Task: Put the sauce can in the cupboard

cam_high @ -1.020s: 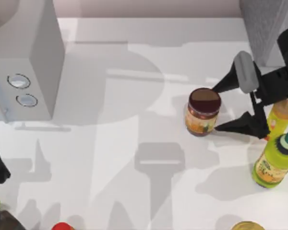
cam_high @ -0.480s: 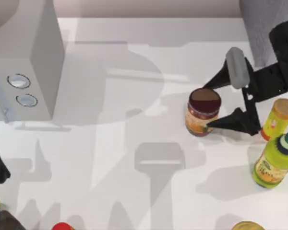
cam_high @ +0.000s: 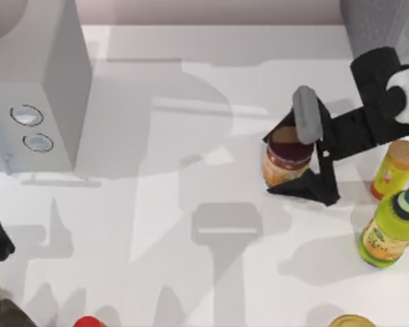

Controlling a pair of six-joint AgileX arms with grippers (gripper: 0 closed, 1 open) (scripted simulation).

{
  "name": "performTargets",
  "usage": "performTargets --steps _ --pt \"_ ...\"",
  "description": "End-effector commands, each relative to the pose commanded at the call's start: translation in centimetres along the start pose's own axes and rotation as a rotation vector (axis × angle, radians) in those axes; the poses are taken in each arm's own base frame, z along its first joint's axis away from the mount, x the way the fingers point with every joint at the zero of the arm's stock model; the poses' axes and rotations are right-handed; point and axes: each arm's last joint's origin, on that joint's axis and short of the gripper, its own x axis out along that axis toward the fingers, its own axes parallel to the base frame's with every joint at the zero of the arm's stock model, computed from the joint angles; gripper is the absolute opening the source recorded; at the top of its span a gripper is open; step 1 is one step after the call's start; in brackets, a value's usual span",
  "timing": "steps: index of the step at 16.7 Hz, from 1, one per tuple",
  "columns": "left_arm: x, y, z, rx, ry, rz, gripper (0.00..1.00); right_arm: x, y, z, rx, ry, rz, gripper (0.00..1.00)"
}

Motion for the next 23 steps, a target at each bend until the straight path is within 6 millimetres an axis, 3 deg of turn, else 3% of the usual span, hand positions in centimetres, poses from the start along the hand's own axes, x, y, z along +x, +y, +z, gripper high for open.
performTargets --steps 5,18,23 --pt "0.00 0.00 0.00 0.000 0.000 0.000 1.00 0.22 0.08 -0.54 0.001 0.000 -0.001 1.00" --pt "0.00 0.00 0.00 0.000 0.000 0.000 1.00 0.22 0.08 -0.54 0.001 0.000 -0.001 0.02" --pt "0.00 0.00 0.00 0.000 0.000 0.000 1.00 0.22 0.08 -0.54 0.001 0.000 -0.001 0.00"
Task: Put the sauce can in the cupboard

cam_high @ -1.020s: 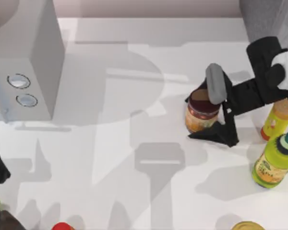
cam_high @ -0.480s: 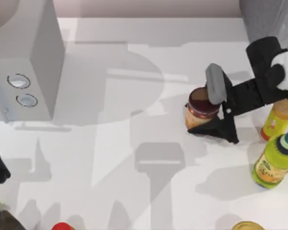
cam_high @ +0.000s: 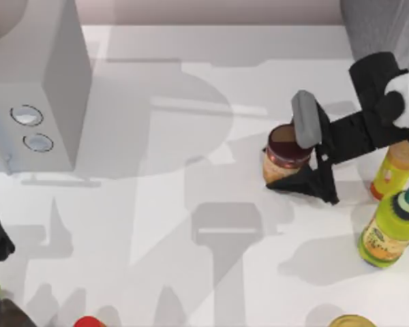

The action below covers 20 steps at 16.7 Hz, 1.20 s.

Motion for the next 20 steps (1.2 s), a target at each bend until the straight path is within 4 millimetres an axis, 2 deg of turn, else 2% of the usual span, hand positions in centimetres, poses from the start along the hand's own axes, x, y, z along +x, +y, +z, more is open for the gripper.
performTargets --steps 5,6,13,17,20 --pt "0.0 0.0 0.0 0.000 0.000 0.000 1.00 -0.2 -0.1 0.2 -0.005 -0.001 -0.005 0.00" --pt "0.0 0.0 0.0 0.000 0.000 0.000 1.00 -0.4 -0.3 0.8 -0.018 -0.003 -0.010 0.00" --pt "0.0 0.0 0.0 0.000 0.000 0.000 1.00 -4.1 -1.1 6.2 -0.006 -0.004 -0.007 0.00" --pt "0.0 0.0 0.0 0.000 0.000 0.000 1.00 -6.1 -0.5 9.3 0.033 0.005 0.025 0.00" --pt "0.0 0.0 0.0 0.000 0.000 0.000 1.00 -8.3 -0.1 12.2 0.003 -0.001 0.001 0.00"
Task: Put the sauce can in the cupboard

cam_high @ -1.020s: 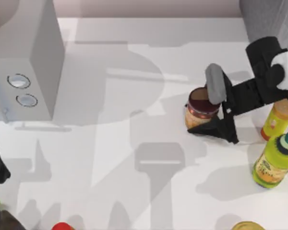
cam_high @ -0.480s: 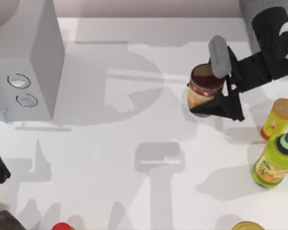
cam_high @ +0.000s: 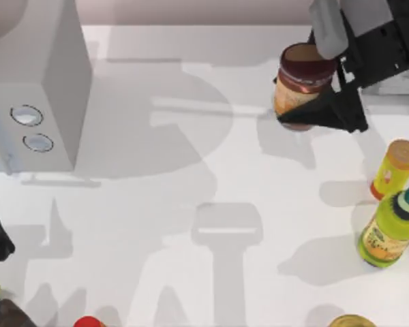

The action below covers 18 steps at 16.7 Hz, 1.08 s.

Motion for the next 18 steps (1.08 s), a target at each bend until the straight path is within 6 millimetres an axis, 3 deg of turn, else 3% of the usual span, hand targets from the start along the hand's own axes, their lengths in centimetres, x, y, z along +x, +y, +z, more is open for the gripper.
performTargets --steps 6,10,13,18 --pt "0.0 0.0 0.0 0.000 0.000 0.000 1.00 -0.2 0.1 0.2 0.002 0.002 -0.006 0.00" --pt "0.0 0.0 0.0 0.000 0.000 0.000 1.00 -1.7 1.6 0.5 0.035 0.033 -0.068 0.00" --pt "0.0 0.0 0.0 0.000 0.000 0.000 1.00 -3.7 4.1 1.0 0.076 0.071 -0.168 0.00" --pt "0.0 0.0 0.0 0.000 0.000 0.000 1.00 -7.0 10.3 1.6 0.130 0.100 -0.378 0.00"
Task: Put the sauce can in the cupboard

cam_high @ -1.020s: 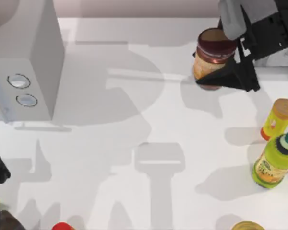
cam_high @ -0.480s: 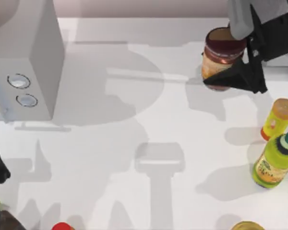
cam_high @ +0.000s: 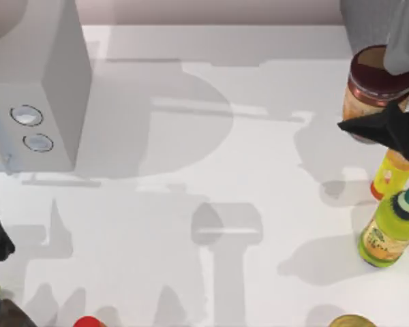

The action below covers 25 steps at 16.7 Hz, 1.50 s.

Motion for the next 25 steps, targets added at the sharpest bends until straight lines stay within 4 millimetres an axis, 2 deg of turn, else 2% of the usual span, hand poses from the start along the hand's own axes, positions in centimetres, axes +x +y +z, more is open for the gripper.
performTargets --steps 7,14,17,20,25 --pt "0.0 0.0 0.0 0.000 0.000 0.000 1.00 -4.7 5.4 -2.6 0.110 -0.022 -0.307 0.00" --pt "0.0 0.0 0.0 0.000 0.000 0.000 1.00 -6.9 10.3 -6.1 0.214 -0.137 -0.602 0.00" --pt "0.0 0.0 0.0 0.000 0.000 0.000 1.00 -6.9 12.9 -8.8 0.271 -0.218 -0.726 0.00" --pt "0.0 0.0 0.0 0.000 0.000 0.000 1.00 -6.0 14.8 -12.0 0.367 -0.338 -0.877 0.00" --pt "0.0 0.0 0.0 0.000 0.000 0.000 1.00 -4.6 15.7 -15.6 0.482 -0.502 -1.063 0.00"
